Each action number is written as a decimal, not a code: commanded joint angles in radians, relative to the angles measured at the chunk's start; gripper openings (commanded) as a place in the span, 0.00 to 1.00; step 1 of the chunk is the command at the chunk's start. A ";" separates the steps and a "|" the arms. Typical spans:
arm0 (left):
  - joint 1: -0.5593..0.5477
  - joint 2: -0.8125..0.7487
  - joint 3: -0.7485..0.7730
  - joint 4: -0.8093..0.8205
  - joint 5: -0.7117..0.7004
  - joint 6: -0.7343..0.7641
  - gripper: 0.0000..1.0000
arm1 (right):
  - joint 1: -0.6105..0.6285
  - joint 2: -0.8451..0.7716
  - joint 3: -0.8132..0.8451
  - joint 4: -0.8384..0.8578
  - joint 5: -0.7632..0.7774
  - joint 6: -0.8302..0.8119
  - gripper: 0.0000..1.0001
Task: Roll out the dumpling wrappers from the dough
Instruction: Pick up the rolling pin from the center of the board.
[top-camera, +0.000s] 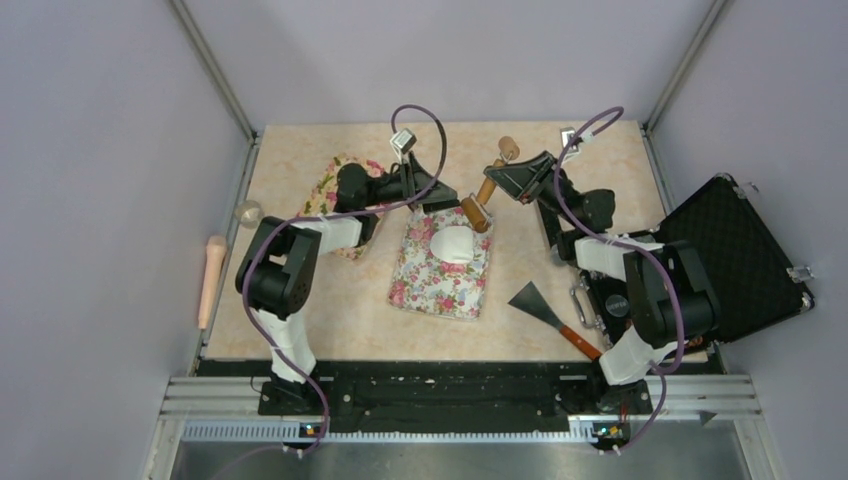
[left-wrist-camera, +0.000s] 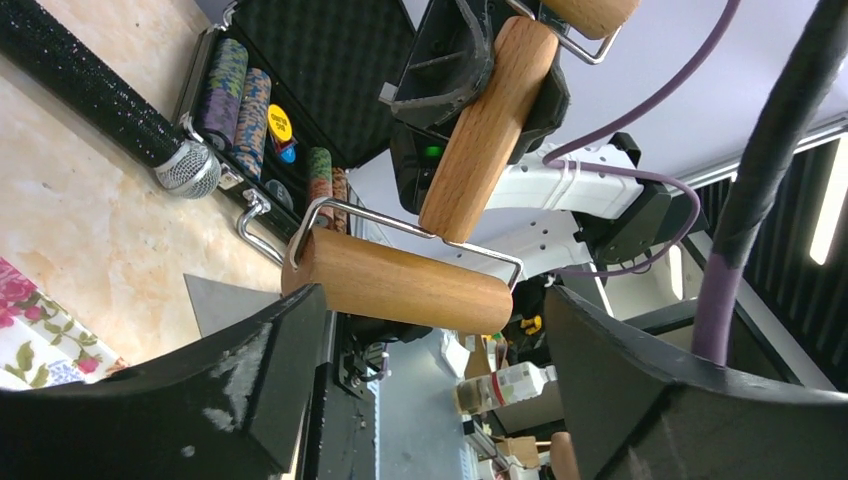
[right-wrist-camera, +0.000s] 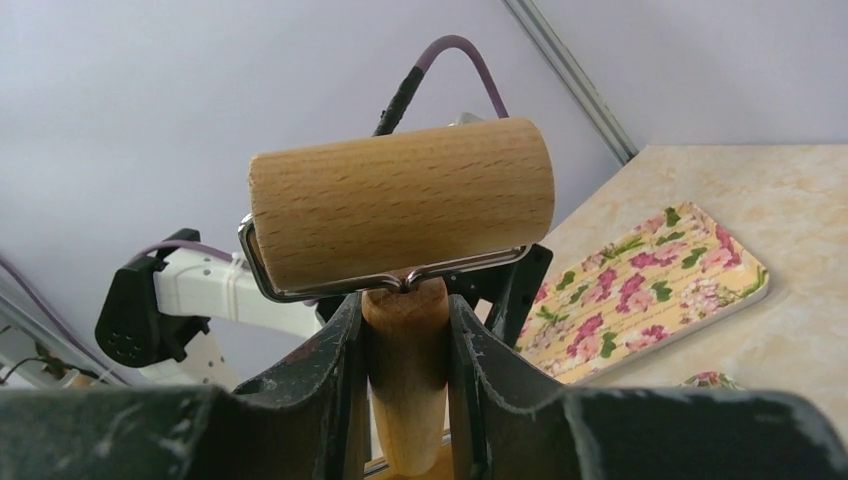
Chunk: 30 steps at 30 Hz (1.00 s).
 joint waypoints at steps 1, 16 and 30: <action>-0.019 0.018 -0.011 0.080 -0.004 -0.021 0.91 | 0.020 -0.025 -0.001 0.284 0.044 -0.022 0.00; -0.117 0.014 -0.004 0.061 -0.015 -0.018 0.99 | 0.018 -0.066 -0.045 0.285 0.110 0.006 0.00; -0.078 -0.071 0.002 0.067 -0.012 -0.006 0.80 | 0.087 -0.026 -0.096 0.254 0.083 -0.080 0.00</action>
